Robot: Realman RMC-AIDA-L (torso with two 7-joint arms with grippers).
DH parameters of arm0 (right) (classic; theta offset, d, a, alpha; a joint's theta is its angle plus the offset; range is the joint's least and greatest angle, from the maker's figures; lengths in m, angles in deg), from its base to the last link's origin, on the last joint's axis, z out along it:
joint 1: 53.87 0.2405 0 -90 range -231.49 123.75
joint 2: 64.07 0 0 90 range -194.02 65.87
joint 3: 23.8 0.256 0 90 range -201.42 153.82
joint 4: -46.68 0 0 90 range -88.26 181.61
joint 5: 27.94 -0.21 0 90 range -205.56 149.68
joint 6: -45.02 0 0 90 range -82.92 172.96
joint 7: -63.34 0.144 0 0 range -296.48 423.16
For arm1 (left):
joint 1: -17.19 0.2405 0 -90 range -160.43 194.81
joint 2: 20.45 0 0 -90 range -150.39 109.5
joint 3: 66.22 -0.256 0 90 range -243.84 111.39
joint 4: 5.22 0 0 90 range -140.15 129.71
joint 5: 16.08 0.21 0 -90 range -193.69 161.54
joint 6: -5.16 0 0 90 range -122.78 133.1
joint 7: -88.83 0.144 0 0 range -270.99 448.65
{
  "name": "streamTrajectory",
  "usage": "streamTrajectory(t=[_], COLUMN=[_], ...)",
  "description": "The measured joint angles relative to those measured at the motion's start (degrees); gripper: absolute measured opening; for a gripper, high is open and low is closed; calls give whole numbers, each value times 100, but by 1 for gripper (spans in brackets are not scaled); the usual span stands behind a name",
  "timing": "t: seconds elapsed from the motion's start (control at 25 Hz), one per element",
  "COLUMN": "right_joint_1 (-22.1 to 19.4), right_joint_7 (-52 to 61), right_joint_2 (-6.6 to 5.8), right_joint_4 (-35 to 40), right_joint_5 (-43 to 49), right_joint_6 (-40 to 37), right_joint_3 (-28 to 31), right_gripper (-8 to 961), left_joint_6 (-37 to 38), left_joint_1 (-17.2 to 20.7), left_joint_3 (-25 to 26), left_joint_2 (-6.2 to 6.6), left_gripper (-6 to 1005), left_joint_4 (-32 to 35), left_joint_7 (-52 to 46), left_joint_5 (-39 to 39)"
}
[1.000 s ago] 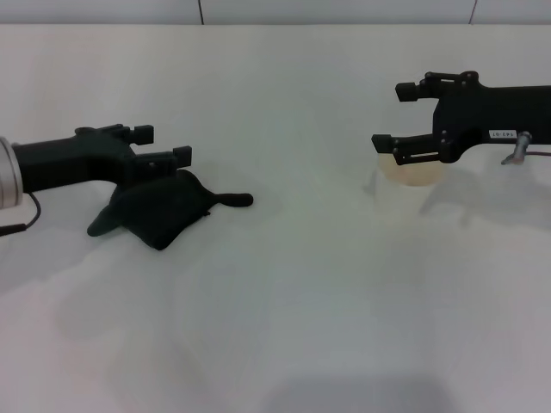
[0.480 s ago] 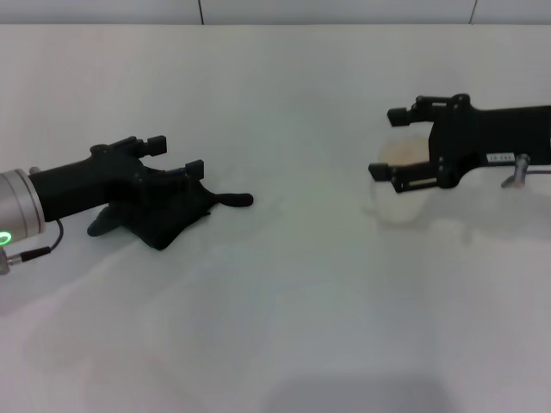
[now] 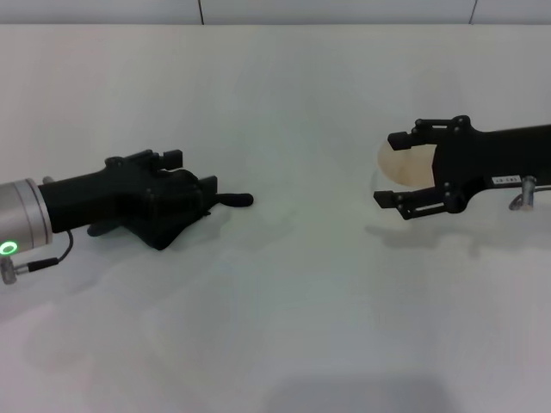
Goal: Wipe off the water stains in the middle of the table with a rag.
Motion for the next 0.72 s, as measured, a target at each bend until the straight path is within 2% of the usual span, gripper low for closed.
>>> streamTrajectory(t=[0.24,0.44,0.72], right_joint_1=[-76,-85,-90], right_joint_7=[-117,-168,-220], right_joint_2=[7,12,23], right_joint_4=[63,35,-13], right_joint_5=[-25,-34,-42], right_joint_6=[-6,-5,18], right_joint_3=[6,6,6], right_gripper=[841,841,841], left_joint_6=[226,285,297], left_joint_1=[24,44,15], left_joint_3=[-4,11,5], left_joint_2=[14,86,86], left_gripper=[861,861,861], left_joint_4=[64,62,72], left_joint_7=[-250,-334,-337], left_joint_5=[317,455,487])
